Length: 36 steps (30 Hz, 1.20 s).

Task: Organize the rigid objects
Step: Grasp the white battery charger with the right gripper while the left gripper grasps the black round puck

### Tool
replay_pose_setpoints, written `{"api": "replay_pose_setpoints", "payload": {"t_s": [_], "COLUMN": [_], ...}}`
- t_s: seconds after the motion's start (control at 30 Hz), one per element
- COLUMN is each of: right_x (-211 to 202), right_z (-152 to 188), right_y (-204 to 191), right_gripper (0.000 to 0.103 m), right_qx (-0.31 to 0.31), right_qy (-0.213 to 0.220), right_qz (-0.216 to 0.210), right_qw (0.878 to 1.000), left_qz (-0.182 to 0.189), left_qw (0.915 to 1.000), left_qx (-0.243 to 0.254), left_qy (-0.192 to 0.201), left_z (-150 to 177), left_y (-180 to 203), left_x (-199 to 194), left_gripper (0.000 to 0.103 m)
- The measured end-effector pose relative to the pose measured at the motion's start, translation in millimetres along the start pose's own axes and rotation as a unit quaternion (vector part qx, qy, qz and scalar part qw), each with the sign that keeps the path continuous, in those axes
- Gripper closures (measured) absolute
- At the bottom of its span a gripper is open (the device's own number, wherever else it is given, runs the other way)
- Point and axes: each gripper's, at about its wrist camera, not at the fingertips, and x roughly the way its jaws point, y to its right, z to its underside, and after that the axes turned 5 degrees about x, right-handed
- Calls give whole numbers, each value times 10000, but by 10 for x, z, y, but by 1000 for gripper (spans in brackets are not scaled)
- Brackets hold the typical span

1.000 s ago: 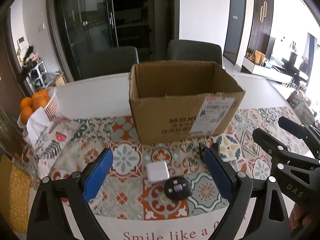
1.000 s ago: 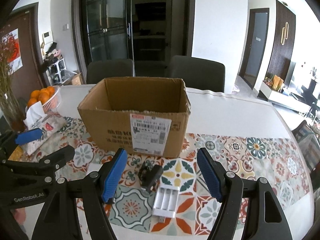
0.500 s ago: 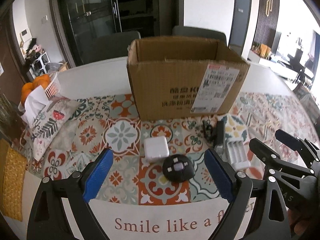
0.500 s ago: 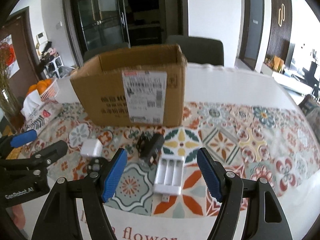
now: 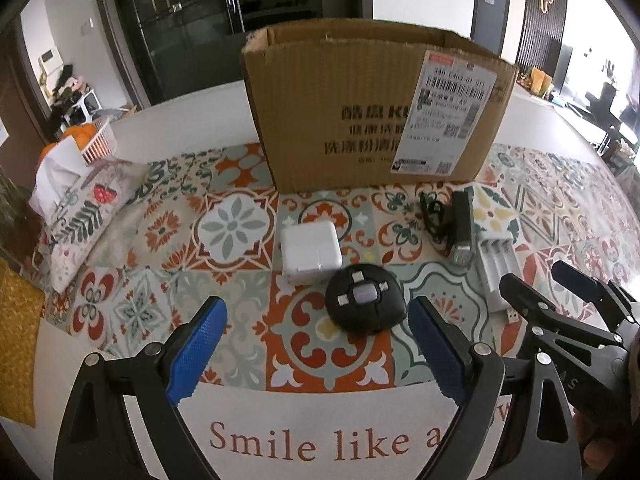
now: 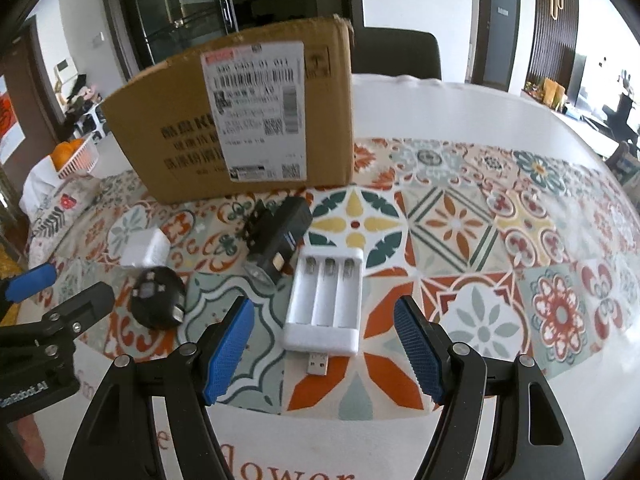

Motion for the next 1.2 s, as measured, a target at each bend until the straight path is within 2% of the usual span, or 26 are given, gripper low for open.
{"api": "replay_pose_setpoints", "payload": {"t_s": [0.3, 0.7, 0.87, 0.93, 1.2], "right_x": [228, 410, 415, 405, 348], "right_z": [69, 21, 33, 34, -1], "right_y": [30, -11, -23, -26, 22], "right_gripper": [31, 32, 42, 53, 55], "right_qx": [-6, -114, -176, -190, -148], "right_qy": [-91, 35, 106, 112, 17], "right_qz": [94, 270, 385, 387, 308], "right_qw": [9999, 9996, 9990, 9990, 9994], "left_qz": [-72, -154, -152, -124, -40], "left_qw": [9999, 9997, 9996, 9996, 9998], "left_qx": [-9, -75, -115, -134, -145], "left_qy": [-145, -198, -227, -224, -165], "left_z": [66, 95, 104, 106, 85], "left_y": [17, 4, -4, -4, 15], "left_x": [131, 206, 240, 241, 200], "left_gripper": [10, 10, 10, 10, 11]}}
